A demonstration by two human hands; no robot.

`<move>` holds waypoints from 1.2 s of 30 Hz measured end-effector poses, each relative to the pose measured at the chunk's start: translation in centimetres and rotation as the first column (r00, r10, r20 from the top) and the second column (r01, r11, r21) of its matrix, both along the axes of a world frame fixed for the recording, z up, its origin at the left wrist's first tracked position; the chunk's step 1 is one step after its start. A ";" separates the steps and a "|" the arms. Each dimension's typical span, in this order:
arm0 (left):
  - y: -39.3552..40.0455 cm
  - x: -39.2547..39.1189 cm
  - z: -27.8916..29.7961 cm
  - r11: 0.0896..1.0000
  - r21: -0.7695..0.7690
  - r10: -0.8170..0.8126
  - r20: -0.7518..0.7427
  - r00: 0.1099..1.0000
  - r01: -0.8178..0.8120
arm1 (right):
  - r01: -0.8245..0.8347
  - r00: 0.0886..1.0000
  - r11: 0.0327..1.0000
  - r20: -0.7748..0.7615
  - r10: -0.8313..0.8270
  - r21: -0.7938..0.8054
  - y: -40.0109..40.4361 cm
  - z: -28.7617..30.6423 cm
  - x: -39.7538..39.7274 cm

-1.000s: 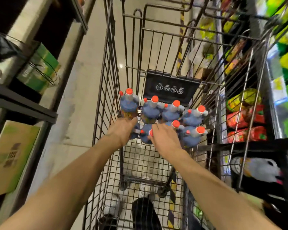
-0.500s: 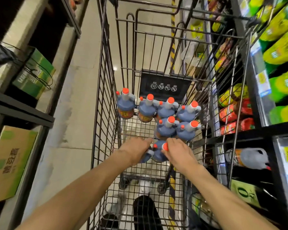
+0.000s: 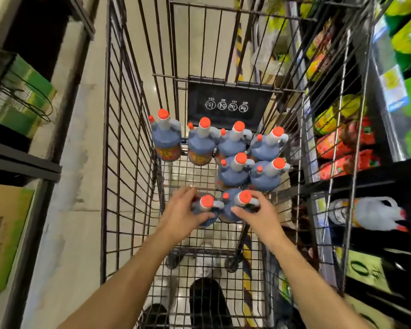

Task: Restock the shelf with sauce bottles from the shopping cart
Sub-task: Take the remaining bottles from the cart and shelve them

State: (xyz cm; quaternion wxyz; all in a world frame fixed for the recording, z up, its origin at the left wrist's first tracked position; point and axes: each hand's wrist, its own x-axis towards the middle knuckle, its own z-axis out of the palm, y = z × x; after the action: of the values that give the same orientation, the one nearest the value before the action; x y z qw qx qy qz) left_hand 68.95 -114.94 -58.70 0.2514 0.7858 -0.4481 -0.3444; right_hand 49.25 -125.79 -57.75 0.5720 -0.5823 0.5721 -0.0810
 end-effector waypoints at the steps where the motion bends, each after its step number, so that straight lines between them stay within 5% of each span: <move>1: 0.2 0.0 -0.4 0.998 0.007 0.059 -0.052 0.997 -0.059 | 0.045 0.999 0.998 0.029 -0.046 0.031 0.0 -0.9 0.0; 9: 2.5 -0.5 -3.9 0.941 0.289 0.289 -0.403 0.869 -0.178 | 0.091 0.988 0.955 0.092 -0.122 0.283 0.3 -5.2 -0.3; 16: 2.4 -1.3 -4.8 0.936 0.288 0.325 -0.482 0.814 -0.203 | 0.057 0.981 0.970 0.165 -0.098 0.238 0.1 -6.4 -0.6; 22: 0.1 -0.9 -4.7 0.896 0.212 0.435 -0.594 0.677 -0.390 | 0.077 0.964 0.989 0.243 -0.107 0.128 1.0 -5.5 0.2; 29: -1.1 -0.4 -3.4 0.900 0.184 0.417 -0.634 0.651 -0.396 | 0.217 0.888 0.960 0.372 -0.269 0.176 1.6 -4.4 1.3; 36: -1.5 0.4 1.3 0.875 0.191 0.420 -0.758 0.499 -0.446 | 0.215 0.880 0.967 0.403 -0.251 0.134 -0.4 1.1 3.3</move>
State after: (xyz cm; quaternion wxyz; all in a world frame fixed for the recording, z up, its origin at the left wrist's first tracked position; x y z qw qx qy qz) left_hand 69.36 -116.40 -57.45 0.5096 0.6393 -0.0876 -0.5691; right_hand 52.57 -126.23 -56.65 0.6913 -0.4534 0.5054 -0.2472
